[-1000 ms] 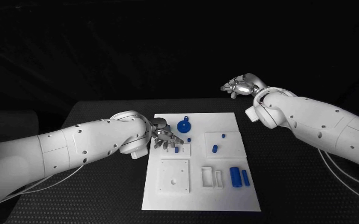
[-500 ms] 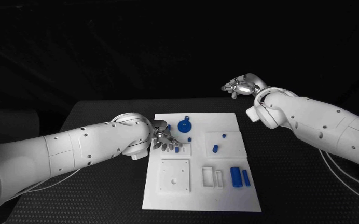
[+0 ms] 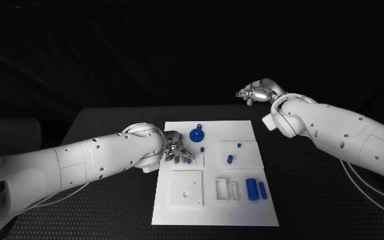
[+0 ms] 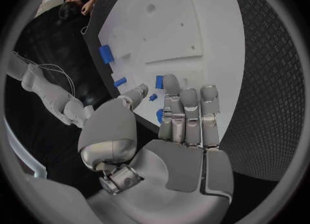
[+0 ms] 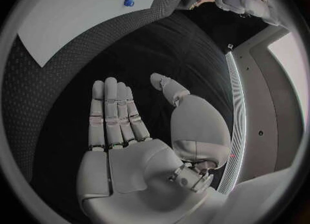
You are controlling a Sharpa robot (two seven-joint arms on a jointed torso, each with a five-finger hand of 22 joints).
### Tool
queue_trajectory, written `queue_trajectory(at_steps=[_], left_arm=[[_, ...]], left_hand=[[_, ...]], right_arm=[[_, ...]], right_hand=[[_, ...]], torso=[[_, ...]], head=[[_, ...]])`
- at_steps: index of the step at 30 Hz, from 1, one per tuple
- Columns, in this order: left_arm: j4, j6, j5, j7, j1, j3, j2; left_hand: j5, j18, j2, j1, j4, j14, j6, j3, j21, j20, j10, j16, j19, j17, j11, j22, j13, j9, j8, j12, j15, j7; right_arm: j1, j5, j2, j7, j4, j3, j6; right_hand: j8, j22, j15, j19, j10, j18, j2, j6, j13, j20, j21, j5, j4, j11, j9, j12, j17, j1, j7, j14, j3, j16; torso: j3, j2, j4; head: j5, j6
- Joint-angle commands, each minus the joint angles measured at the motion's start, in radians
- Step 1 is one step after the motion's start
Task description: Assemble the parts on the task board
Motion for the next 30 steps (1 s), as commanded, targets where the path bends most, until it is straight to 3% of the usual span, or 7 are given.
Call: queue_trajectory(at_steps=[1, 8, 23, 28, 30], left_arm=[[-0.007, 0.02, -0.007, -0.001, -0.001, 0.0, 0.009], [-0.02, 0.025, -0.007, -0.001, -0.008, -0.007, 0.02], [-0.03, 0.038, -0.007, -0.005, -0.01, -0.011, 0.029], [-0.03, 0.045, -0.002, 0.0, -0.011, -0.012, 0.031], [-0.03, 0.043, 0.007, 0.001, -0.011, -0.012, 0.032]], left_hand=[[-0.002, -0.001, 0.021, 0.011, -0.015, -0.009, -0.007, -0.014, 0.007, -0.116, -0.008, 0.004, -0.008, 0.001, -0.002, 0.02, 0.002, 0.002, 0.0, -0.001, 0.001, 0.003], [-0.002, -0.002, 0.055, 0.039, -0.056, -0.01, -0.008, -0.032, 0.008, -0.116, -0.008, 0.004, -0.011, 0.0, -0.001, 0.019, 0.003, 0.001, -0.002, -0.002, 0.002, 0.003], [-0.001, -0.003, 0.09, 0.074, -0.113, -0.009, -0.004, -0.034, 0.007, -0.115, -0.007, 0.004, -0.01, -0.001, -0.001, 0.018, 0.003, -0.001, -0.006, -0.002, 0.002, 0.003], [0.002, -0.004, 0.118, 0.105, -0.157, -0.007, -0.002, -0.024, 0.007, -0.115, -0.005, 0.003, -0.01, -0.003, -0.001, 0.018, 0.002, -0.002, -0.007, -0.003, 0.002, 0.004], [0.025, -0.006, 0.124, 0.121, -0.177, -0.007, -0.001, -0.013, 0.006, -0.114, -0.005, 0.003, -0.008, -0.003, 0.0, 0.018, 0.001, -0.004, -0.009, -0.004, 0.003, 0.004]], right_arm=[[0.0, -0.001, 0.001, 0.011, 0.001, 0.0, 0.009], [0.0, -0.001, 0.002, 0.011, 0.002, 0.0, 0.01], [0.0, -0.001, 0.002, 0.011, 0.002, 0.0, 0.01], [0.0, -0.001, 0.002, 0.011, 0.002, 0.0, 0.011], [0.0, -0.001, 0.002, 0.011, 0.002, 0.0, 0.011]], right_hand=[[0.001, 0.001, 0.002, -0.004, -0.006, 0.015, 0.002, -0.006, -0.002, 0.006, -0.003, 0.005, 0.001, 0.001, -0.002, 0.006, -0.002, -0.009, 0.002, -0.007, -0.006, 0.004], [0.001, 0.001, 0.002, -0.003, -0.006, 0.015, 0.003, -0.006, -0.002, 0.006, -0.004, 0.005, 0.002, 0.001, -0.002, 0.007, -0.002, -0.009, 0.002, -0.007, -0.006, 0.005], [0.002, 0.002, 0.002, -0.003, -0.006, 0.015, 0.003, -0.006, -0.004, 0.006, -0.004, 0.005, 0.002, 0.001, -0.002, 0.007, -0.003, -0.009, 0.002, -0.007, -0.006, 0.005], [0.002, 0.002, 0.002, -0.003, -0.006, 0.015, 0.003, -0.006, -0.004, 0.006, -0.004, 0.006, 0.002, 0.001, -0.002, 0.008, -0.003, -0.009, 0.002, -0.007, -0.006, 0.005], [0.002, 0.002, 0.002, -0.003, -0.006, 0.015, 0.003, -0.006, -0.004, 0.006, -0.004, 0.006, 0.002, 0.001, -0.002, 0.008, -0.003, -0.009, 0.002, -0.007, -0.006, 0.006]], torso=[[-0.0002, 0.0, 0.0002], [-0.0002, -0.001, 0.0013], [0.0004, -0.001, 0.0009], [-0.0002, 0.0, 0.0008], [-0.0001, 0.0, 0.0007]], head=[[0.0, -0.002], [-0.002, -0.004], [-0.002, -0.003], [-0.002, -0.004], [-0.002, -0.004]])
